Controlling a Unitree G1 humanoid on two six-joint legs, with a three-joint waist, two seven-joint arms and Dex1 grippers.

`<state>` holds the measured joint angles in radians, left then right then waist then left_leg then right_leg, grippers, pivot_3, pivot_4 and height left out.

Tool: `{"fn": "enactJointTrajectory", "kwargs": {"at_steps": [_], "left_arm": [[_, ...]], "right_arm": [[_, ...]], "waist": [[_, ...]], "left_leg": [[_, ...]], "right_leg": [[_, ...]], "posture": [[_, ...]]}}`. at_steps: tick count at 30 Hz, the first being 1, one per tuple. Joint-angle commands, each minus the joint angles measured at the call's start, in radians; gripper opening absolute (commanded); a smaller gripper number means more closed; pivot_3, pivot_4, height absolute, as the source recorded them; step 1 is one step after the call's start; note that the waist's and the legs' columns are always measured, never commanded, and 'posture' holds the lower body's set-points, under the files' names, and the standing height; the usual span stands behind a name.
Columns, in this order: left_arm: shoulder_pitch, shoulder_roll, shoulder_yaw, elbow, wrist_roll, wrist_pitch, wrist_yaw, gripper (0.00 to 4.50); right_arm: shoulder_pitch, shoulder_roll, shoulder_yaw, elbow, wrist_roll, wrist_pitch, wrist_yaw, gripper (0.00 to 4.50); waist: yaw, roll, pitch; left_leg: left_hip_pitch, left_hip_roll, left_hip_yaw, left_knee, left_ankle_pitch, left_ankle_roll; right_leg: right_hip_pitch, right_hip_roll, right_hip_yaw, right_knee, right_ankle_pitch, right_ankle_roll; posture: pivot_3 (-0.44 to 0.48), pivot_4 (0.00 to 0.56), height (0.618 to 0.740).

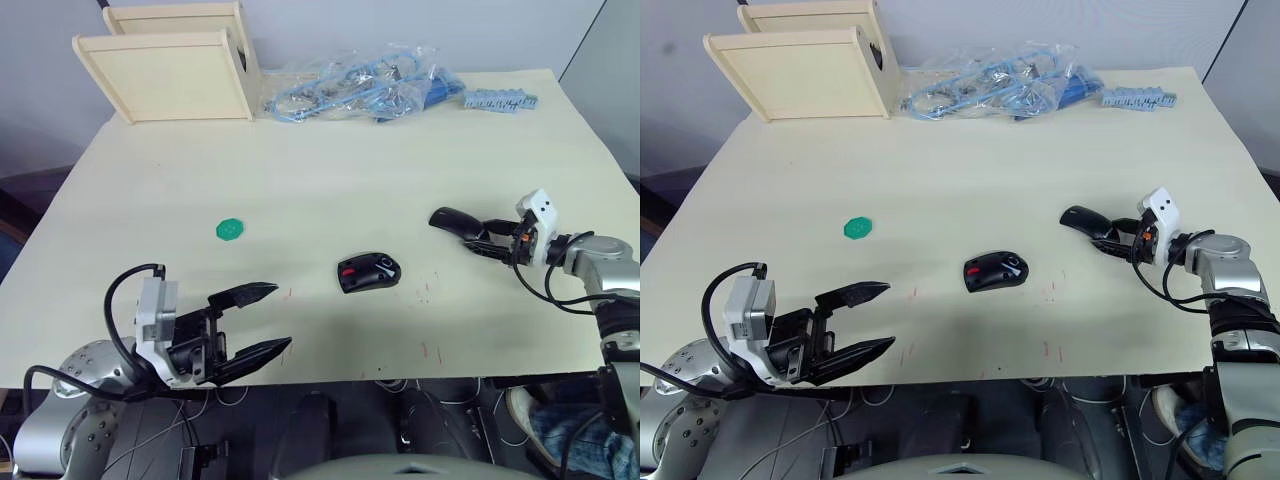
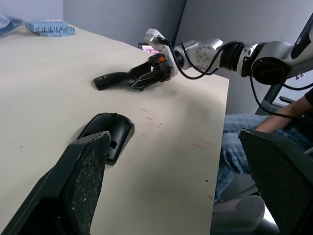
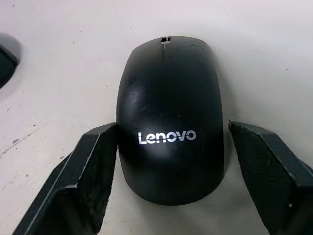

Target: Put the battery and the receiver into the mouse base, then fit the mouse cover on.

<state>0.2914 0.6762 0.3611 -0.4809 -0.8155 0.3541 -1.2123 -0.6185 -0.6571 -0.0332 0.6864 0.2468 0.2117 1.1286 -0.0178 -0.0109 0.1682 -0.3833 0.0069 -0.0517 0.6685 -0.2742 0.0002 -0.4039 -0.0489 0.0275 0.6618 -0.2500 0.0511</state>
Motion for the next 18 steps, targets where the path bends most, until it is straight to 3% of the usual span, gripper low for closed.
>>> {"fn": "enactJointTrajectory", "kwargs": {"at_steps": [1, 18], "left_arm": [[0.005, 0.008, 0.01, -0.001, 0.002, -0.028, -0.016, 4.5], [0.011, 0.008, 0.006, 0.028, 0.015, -0.059, -0.047, 4.5]], "right_arm": [[-0.029, -0.007, -0.023, -0.006, 0.004, -0.022, 0.007, 3.98], [-0.023, -0.007, -0.025, -0.022, 0.005, -0.021, 0.006, 3.98]], "waist": [[0.0, 0.0, 0.0], [0.0, 0.0, 0.0]], "left_leg": [[0.0, 0.0, 0.0, 0.0, 0.0, 0.0], [0.0, 0.0, 0.0, 0.0, 0.0, 0.0]], "right_leg": [[0.0, 0.0, 0.0, 0.0, 0.0, 0.0], [0.0, 0.0, 0.0, 0.0, 0.0, 0.0]], "posture": [[0.0, 0.15, 0.74], [0.0, 0.15, 0.74]]}}
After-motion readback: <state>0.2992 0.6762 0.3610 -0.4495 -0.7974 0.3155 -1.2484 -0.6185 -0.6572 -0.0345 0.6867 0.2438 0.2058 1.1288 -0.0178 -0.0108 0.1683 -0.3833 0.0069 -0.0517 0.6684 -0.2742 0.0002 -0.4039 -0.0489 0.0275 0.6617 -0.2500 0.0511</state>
